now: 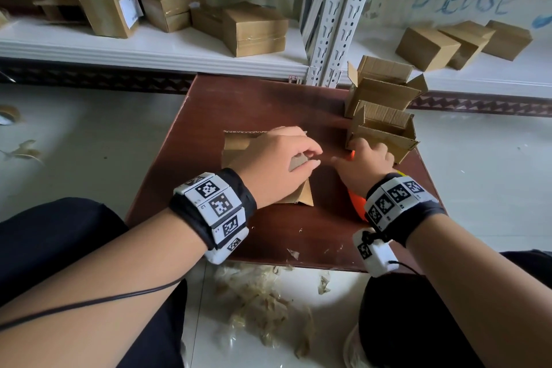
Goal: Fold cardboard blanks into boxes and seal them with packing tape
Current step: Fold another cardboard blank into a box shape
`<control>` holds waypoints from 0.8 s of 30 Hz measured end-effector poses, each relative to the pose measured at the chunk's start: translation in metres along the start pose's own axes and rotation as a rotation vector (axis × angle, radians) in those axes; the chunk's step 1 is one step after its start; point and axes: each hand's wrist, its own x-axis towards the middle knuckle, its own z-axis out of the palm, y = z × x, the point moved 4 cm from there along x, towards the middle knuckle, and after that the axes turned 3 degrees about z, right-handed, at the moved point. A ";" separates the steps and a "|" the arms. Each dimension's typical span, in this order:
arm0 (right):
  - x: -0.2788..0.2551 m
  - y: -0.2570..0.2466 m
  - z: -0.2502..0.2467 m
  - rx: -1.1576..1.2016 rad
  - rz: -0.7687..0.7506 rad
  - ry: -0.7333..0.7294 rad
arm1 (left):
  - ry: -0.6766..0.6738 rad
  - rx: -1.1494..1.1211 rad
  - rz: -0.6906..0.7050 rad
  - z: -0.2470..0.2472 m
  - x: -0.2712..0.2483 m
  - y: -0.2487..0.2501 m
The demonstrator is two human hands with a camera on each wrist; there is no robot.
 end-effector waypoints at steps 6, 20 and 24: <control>-0.001 0.025 0.015 -0.091 0.193 -0.069 | -0.068 -0.235 -0.072 0.001 -0.001 0.019; 0.014 0.045 0.031 0.065 0.245 -0.079 | -0.463 -0.212 -0.283 0.037 -0.024 0.017; 0.013 0.043 0.023 0.067 0.207 -0.150 | -0.586 -0.173 -0.304 0.050 -0.034 0.017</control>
